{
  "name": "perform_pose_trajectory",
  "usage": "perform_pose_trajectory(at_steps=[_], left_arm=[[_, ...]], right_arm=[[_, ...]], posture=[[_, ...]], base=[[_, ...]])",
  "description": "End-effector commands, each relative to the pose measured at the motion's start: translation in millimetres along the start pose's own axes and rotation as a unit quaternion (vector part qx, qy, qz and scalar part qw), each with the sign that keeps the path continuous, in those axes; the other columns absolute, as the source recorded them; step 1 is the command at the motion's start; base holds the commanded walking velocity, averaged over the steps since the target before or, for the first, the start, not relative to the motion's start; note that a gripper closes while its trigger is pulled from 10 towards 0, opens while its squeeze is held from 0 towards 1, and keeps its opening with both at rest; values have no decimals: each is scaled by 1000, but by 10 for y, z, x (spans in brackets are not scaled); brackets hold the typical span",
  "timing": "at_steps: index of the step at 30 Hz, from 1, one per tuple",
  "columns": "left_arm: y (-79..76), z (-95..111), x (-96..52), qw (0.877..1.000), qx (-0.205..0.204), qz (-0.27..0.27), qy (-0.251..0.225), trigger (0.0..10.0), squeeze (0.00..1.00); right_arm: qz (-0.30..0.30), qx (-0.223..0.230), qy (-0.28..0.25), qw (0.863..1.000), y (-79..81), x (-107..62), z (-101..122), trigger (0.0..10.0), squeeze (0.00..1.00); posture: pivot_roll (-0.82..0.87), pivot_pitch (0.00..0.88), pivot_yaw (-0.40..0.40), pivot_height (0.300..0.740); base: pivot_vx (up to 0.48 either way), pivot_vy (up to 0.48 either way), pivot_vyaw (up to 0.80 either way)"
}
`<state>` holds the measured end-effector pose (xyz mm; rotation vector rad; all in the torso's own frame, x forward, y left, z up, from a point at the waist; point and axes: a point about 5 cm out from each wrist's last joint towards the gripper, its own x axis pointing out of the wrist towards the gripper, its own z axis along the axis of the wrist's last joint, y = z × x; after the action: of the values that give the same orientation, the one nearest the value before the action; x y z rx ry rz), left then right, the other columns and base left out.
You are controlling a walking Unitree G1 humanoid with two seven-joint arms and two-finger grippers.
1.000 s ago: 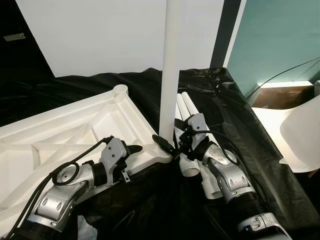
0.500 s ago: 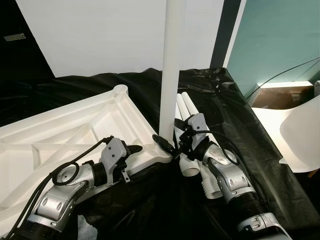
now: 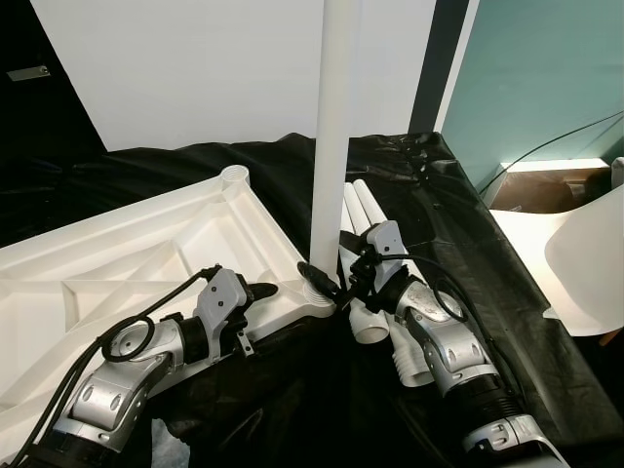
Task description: Building children table
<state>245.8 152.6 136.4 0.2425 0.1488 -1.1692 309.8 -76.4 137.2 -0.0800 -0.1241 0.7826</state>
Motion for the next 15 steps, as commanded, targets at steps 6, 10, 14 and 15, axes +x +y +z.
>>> perform_pose_trajectory(at_steps=[6, 10, 14, 15], left_arm=[[-47, -47, 10, 999, 3, -31, 16, 10000, 0], [-47, -47, 10, 999, 3, -31, 16, 10000, 0], [-47, -47, 10, 999, 3, -31, 16, 10000, 0], [-47, -47, 10, 999, 3, -31, 16, 10000, 0]], right_arm=[[-12, 4, 1, 1000, -39, -28, -6, 10000, 0], [-12, 4, 1, 1000, -39, -28, -6, 10000, 0], [-12, 4, 1, 1000, -39, -28, -6, 10000, 0], [-12, 4, 1, 1000, -39, -28, -6, 10000, 0]], posture=[[58, 0, -3, 740], [58, 0, -3, 740], [58, 0, -3, 740], [58, 0, -3, 740]], base=[[0, 0, 0], [0, 0, 0], [0, 0, 0], [0, 0, 0]])
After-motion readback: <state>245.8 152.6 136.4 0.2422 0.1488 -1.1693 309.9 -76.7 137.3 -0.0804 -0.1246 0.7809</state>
